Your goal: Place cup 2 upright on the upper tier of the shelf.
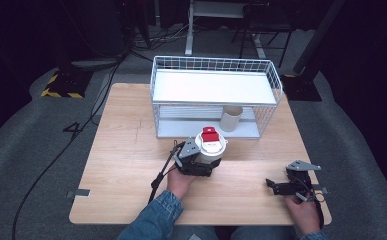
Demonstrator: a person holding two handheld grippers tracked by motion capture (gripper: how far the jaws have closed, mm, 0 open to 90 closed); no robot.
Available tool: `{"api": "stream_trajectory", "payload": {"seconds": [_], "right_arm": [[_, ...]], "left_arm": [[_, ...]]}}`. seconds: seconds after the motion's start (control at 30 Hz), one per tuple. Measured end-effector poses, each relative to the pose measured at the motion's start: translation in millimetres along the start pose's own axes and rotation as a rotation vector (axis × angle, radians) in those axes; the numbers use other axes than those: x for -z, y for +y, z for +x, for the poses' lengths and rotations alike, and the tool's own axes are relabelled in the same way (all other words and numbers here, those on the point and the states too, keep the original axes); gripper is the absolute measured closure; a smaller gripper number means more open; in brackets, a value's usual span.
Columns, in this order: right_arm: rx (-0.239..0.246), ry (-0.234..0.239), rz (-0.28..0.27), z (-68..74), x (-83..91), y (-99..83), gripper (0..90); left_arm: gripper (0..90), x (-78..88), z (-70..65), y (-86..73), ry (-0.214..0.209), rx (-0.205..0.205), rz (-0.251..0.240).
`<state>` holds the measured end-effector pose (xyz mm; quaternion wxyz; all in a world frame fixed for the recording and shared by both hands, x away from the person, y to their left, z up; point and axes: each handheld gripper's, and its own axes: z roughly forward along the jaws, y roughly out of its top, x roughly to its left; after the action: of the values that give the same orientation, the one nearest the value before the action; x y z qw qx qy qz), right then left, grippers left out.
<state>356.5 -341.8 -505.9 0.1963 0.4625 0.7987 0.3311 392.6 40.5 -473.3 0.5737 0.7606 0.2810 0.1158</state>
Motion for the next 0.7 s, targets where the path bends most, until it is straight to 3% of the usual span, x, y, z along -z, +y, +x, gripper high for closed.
{"api": "stream_trajectory", "payload": {"seconds": [0.7], "right_arm": [[-0.002,-0.003,0.0,0.3,-0.4,0.4,0.5]], "left_arm": [[12.6,29.6,-2.8,34.4,-0.015,0.004,-0.036]]}}
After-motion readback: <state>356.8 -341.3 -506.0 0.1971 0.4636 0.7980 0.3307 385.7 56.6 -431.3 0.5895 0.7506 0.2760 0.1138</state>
